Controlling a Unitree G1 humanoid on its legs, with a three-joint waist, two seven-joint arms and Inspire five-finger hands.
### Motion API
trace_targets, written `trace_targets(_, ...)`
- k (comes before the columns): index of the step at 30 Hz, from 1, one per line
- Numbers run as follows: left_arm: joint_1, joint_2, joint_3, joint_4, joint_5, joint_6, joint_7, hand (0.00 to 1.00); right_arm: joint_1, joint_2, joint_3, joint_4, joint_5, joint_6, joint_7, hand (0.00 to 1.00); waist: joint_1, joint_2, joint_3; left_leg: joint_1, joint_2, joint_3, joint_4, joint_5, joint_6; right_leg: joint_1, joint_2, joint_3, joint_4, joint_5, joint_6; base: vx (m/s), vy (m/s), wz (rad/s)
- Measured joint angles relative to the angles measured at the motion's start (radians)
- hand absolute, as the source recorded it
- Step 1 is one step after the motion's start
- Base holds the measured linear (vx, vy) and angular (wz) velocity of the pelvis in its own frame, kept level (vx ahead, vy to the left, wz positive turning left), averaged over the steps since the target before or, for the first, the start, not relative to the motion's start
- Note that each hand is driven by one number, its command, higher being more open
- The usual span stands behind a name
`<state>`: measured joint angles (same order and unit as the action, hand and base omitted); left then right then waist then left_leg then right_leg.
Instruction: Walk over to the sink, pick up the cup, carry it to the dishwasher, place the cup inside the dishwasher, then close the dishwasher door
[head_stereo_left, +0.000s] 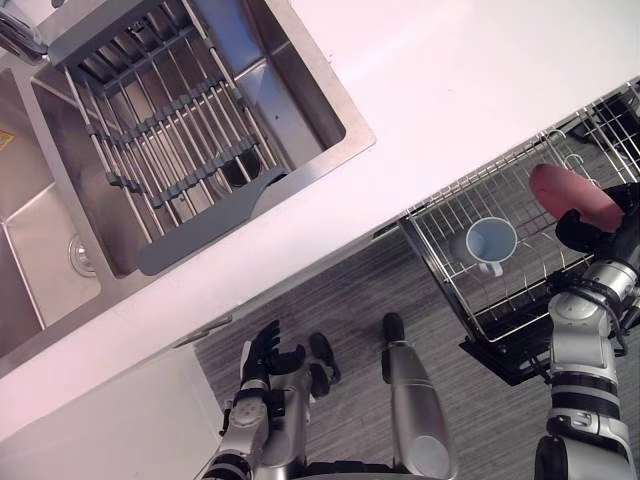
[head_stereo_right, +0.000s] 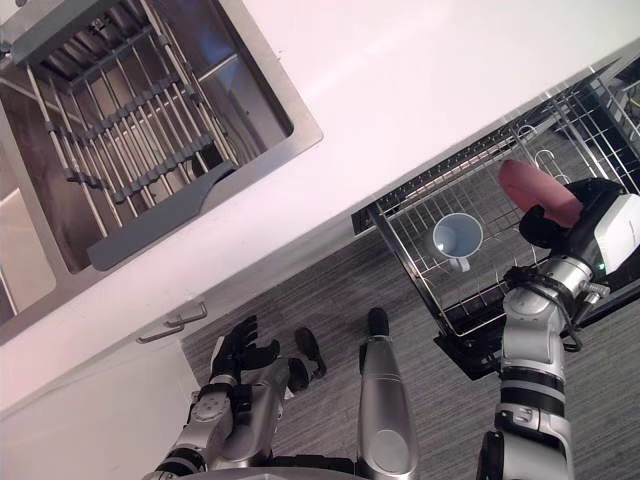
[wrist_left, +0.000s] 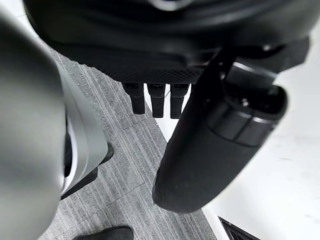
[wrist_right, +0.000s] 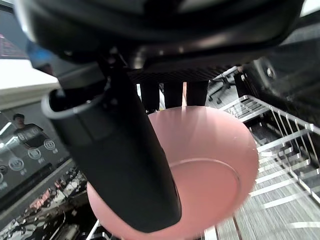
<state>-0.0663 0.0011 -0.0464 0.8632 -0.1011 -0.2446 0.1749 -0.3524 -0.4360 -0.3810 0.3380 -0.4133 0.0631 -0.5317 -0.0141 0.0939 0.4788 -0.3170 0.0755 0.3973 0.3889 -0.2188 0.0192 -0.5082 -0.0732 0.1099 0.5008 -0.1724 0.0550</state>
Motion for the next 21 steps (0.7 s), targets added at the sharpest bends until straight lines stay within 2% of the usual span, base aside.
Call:
trace_targets(7,-0.01,-0.018,0.002,-0.005,-0.009,-0.001,0.016,0.9,-0.031,0.015,0.057,0.045,0.038,0.0,0.023,0.3,0.011,0.006,0.004,-0.019,-0.004,-0.001,-0.001,0.007,0.006,-0.011,-0.004,0.0,-0.014,0.014,0.005,0.0,0.0,0.0)
trace_targets(8,-0.011,-0.02,0.002,-0.005,-0.011,-0.001,0.017,0.9,-0.032,0.018,0.057,0.046,0.039,0.0,0.023,0.9,0.013,0.006,0.004,-0.02,-0.005,-0.001,-0.001,0.008,0.007,-0.011,-0.005,0.0,-0.017,0.016,0.006,0.0,0.0,0.0)
trace_targets(21,-0.024,-0.032,0.028,-0.003,-0.018,0.005,0.02,0.9,-0.029,0.104,0.069,0.042,0.079,-0.003,0.036,0.9,0.029,0.005,0.004,-0.031,-0.007,0.002,-0.01,0.023,0.025,-0.004,-0.003,0.006,-0.075,0.076,0.014,-0.04,0.003,-0.01)
